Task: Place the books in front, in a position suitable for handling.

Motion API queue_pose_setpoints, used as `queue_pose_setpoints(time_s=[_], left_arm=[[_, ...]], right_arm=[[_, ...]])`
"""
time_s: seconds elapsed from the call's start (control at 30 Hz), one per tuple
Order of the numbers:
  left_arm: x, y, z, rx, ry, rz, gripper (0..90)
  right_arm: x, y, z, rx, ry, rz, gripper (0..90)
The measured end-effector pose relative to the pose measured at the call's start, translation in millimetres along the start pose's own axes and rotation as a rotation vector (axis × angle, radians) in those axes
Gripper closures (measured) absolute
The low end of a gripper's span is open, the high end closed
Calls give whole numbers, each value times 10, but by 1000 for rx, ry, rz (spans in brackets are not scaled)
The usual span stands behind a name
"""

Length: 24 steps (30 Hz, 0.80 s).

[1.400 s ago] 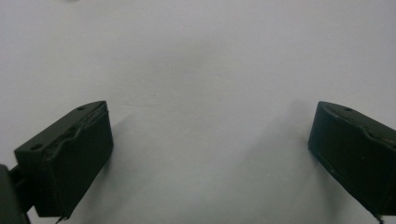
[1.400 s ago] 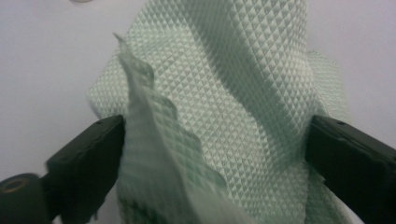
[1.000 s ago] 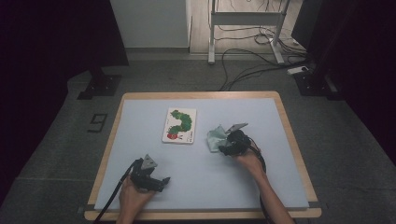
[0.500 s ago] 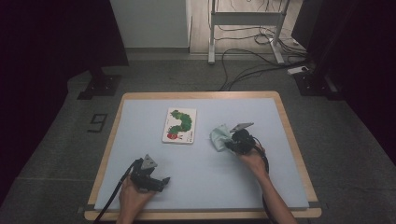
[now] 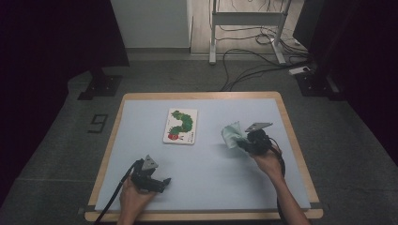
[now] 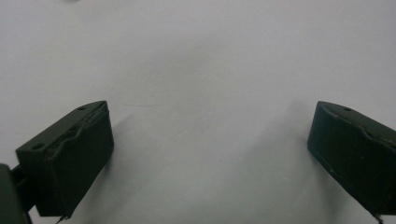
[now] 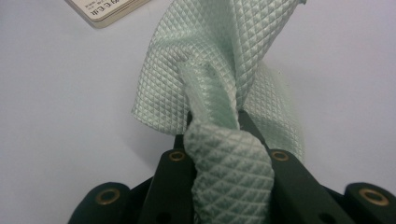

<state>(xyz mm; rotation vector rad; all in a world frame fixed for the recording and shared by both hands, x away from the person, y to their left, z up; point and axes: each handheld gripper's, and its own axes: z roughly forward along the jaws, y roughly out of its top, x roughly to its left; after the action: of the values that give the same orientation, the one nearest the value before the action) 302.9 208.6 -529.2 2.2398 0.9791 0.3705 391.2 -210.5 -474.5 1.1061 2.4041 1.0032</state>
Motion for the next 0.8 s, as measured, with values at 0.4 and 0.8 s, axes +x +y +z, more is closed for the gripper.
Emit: queue_pose_setpoints(time_s=[0.4, 0.8], left_arm=[[0, 0, 0, 0, 0, -1, 4], [0, 0, 1, 1, 0, -1, 4]], right_arm=[[-110, -222, -377, -27, -45, 22, 785], [-169, -581, -767, -29, -107, 57, 785]])
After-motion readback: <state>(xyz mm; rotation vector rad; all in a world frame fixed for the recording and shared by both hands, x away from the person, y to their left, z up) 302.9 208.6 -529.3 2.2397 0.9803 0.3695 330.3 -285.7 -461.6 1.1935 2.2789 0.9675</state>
